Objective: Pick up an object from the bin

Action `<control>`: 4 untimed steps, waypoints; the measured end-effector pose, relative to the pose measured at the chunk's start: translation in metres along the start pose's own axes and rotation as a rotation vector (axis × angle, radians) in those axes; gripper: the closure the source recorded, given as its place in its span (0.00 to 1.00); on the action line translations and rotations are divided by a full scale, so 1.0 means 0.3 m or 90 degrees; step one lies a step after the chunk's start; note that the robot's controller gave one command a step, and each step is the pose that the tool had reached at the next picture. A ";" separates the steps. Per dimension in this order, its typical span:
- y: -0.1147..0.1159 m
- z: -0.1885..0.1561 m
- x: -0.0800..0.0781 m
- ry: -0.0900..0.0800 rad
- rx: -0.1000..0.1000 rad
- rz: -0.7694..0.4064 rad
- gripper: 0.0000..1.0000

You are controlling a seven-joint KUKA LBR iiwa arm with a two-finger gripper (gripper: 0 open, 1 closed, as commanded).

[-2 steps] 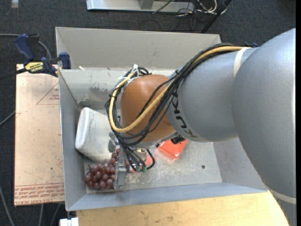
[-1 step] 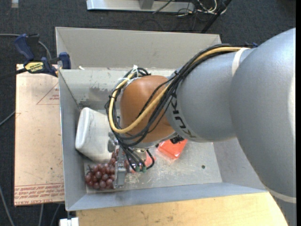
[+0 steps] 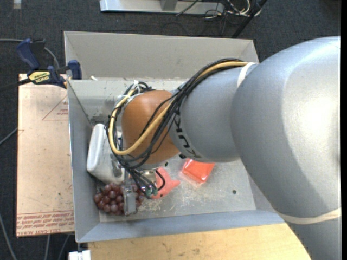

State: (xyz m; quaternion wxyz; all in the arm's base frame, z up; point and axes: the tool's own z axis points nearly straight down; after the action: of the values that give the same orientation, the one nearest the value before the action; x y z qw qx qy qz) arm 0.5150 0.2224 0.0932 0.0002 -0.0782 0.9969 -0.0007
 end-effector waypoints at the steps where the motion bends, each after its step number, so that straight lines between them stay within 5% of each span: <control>1: -0.005 0.067 0.036 -0.003 -0.005 0.262 1.00; 3: -0.006 0.057 0.040 -0.002 -0.004 0.262 1.00; 4: -0.003 -0.115 0.038 -0.003 -0.004 0.269 1.00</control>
Offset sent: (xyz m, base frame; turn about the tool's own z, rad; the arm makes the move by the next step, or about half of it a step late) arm 0.0000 0.0000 0.0000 0.0000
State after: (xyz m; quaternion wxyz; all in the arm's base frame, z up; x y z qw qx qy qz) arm 0.5037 0.2196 0.1278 0.0024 0.1325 0.9912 0.0027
